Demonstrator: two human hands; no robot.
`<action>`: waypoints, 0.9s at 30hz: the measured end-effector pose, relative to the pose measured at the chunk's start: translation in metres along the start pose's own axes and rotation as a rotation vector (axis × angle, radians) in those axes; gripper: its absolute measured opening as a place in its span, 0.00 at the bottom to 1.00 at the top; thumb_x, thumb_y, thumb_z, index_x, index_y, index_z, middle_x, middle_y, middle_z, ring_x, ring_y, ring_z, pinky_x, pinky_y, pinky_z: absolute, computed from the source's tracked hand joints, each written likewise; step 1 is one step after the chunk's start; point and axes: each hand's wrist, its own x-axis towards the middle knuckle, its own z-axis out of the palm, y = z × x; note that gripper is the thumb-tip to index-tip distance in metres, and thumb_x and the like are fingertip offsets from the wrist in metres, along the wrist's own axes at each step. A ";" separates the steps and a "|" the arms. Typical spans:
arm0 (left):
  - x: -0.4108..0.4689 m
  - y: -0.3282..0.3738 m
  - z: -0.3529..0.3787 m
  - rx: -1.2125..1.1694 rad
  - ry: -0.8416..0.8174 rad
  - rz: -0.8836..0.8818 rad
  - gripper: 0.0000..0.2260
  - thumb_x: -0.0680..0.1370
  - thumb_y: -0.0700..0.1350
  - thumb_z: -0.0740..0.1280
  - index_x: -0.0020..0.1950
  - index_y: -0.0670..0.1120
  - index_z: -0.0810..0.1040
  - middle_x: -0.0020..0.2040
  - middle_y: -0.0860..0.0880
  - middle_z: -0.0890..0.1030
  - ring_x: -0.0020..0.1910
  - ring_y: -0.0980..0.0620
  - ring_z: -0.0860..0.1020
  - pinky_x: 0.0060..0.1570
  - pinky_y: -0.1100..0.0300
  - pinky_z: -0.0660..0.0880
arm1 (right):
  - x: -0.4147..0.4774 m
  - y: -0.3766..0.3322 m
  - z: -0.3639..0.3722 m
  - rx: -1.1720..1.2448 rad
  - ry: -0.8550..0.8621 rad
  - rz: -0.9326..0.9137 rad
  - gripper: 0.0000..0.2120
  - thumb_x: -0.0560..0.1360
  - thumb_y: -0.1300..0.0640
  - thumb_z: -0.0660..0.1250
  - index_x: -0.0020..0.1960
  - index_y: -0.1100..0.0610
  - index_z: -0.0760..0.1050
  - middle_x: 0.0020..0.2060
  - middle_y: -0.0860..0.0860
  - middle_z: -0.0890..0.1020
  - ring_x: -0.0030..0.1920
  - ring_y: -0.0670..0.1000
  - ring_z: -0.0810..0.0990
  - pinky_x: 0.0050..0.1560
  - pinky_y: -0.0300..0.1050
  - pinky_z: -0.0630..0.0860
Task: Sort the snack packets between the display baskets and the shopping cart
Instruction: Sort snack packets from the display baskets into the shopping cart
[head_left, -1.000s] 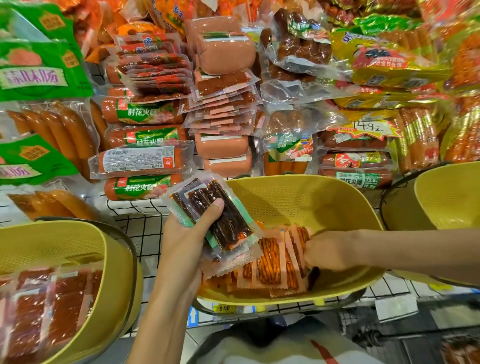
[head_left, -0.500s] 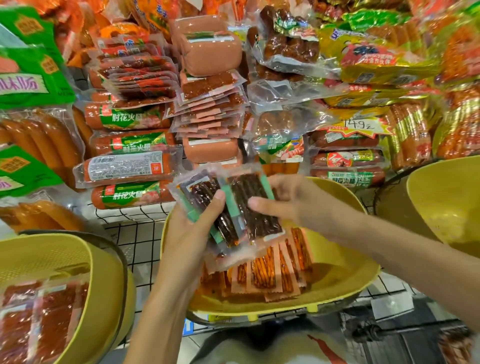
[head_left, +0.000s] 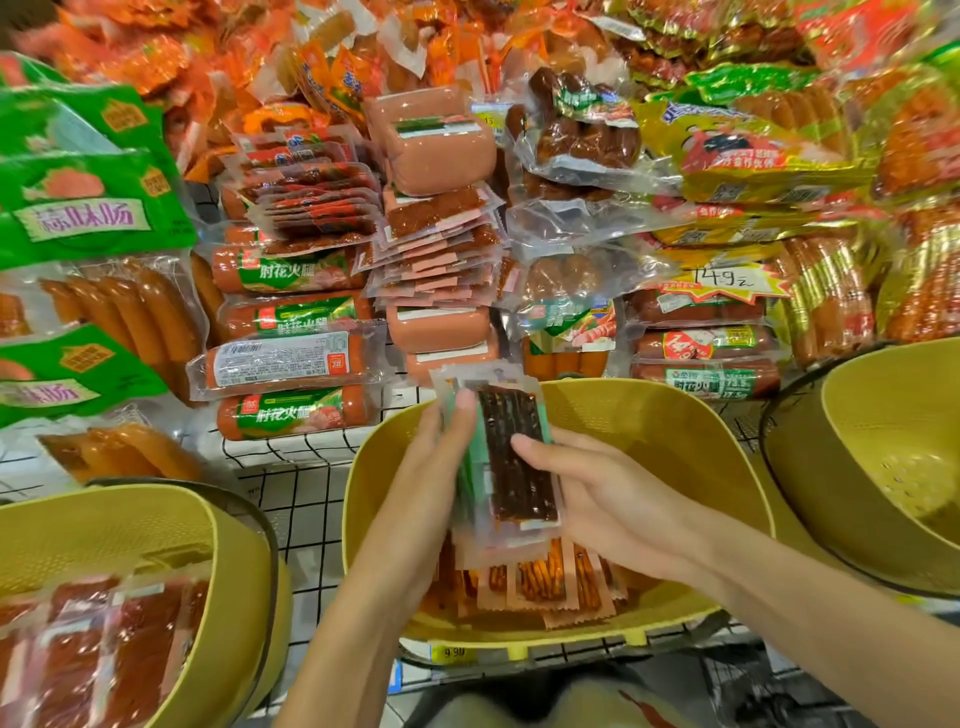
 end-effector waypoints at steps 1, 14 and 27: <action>-0.002 0.001 -0.002 -0.034 -0.036 -0.008 0.20 0.77 0.60 0.58 0.65 0.55 0.74 0.60 0.54 0.81 0.61 0.55 0.78 0.61 0.53 0.76 | -0.002 0.000 -0.002 -0.001 -0.019 -0.002 0.20 0.78 0.54 0.62 0.69 0.57 0.69 0.63 0.59 0.77 0.63 0.58 0.76 0.60 0.55 0.76; -0.027 0.008 0.001 0.111 -0.114 0.233 0.21 0.69 0.45 0.69 0.56 0.65 0.70 0.49 0.70 0.81 0.51 0.69 0.79 0.43 0.75 0.75 | -0.016 0.009 -0.019 0.341 -0.109 0.016 0.24 0.71 0.49 0.73 0.64 0.57 0.77 0.61 0.56 0.79 0.64 0.54 0.75 0.71 0.53 0.64; -0.032 0.003 0.010 0.001 -0.107 0.183 0.26 0.71 0.45 0.66 0.67 0.58 0.64 0.49 0.76 0.77 0.52 0.78 0.73 0.46 0.78 0.71 | -0.031 0.004 -0.013 0.451 -0.053 -0.001 0.33 0.67 0.53 0.77 0.69 0.60 0.71 0.68 0.59 0.72 0.70 0.56 0.69 0.76 0.54 0.53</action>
